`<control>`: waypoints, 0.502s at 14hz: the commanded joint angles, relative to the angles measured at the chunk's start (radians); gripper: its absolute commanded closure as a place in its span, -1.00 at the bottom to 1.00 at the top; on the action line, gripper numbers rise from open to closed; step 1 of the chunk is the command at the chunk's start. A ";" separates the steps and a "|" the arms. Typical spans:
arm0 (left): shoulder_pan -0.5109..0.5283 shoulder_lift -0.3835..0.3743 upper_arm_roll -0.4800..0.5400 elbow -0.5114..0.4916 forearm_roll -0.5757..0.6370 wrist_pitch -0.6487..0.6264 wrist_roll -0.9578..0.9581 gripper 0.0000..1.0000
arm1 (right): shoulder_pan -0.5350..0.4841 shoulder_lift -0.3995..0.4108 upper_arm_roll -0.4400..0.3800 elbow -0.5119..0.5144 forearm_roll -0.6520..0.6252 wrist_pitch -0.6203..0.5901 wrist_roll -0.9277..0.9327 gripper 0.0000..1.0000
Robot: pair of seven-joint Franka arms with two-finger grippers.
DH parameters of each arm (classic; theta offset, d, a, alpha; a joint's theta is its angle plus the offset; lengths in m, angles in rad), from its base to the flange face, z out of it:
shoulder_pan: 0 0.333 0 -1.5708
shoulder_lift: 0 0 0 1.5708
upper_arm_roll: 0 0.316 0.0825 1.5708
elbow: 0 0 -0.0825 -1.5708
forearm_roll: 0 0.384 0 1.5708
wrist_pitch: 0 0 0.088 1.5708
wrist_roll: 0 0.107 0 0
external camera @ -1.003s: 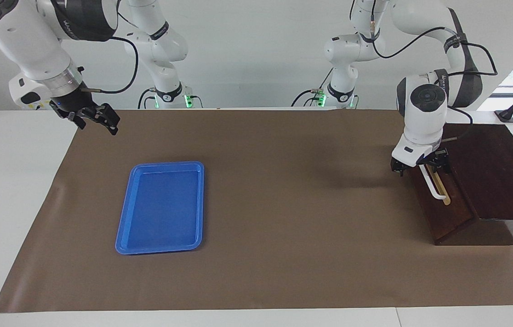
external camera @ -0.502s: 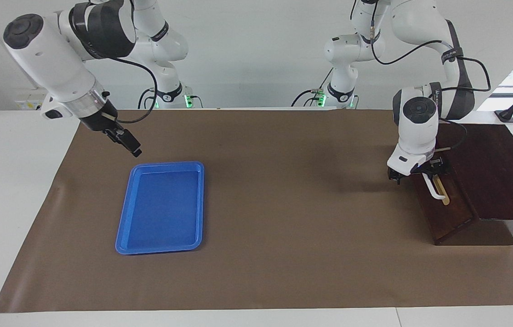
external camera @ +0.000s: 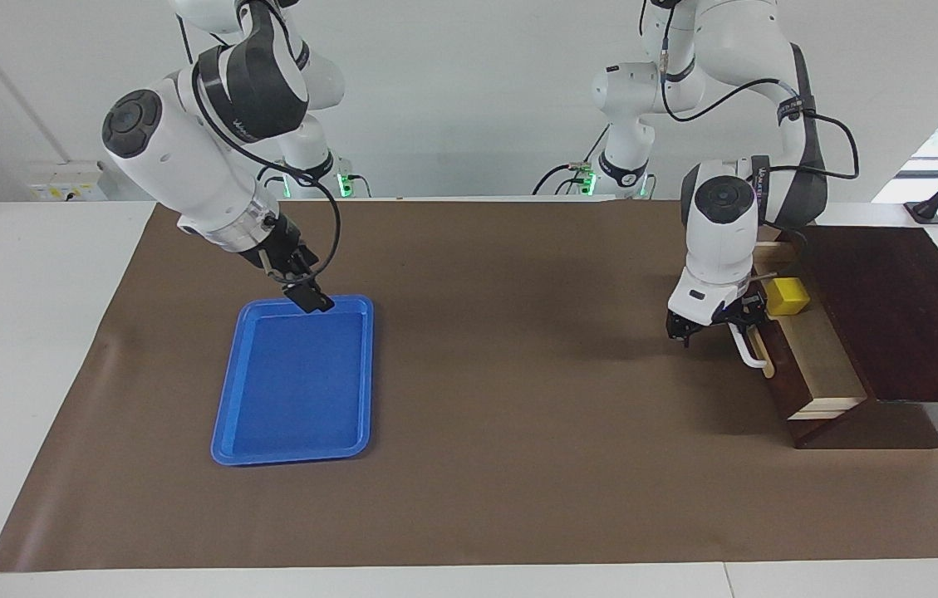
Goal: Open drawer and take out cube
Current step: 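Pull the drawer open with the left gripper while the right gripper moves over the tray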
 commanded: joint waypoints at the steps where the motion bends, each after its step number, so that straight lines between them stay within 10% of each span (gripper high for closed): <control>1: -0.036 0.025 0.007 0.029 -0.047 -0.021 -0.023 -1.00 | 0.000 -0.001 0.003 -0.012 0.078 0.065 0.181 -0.93; 7: -0.065 0.025 0.007 0.029 -0.075 -0.021 -0.054 -1.00 | 0.027 0.057 0.003 -0.021 0.212 0.211 0.145 -0.94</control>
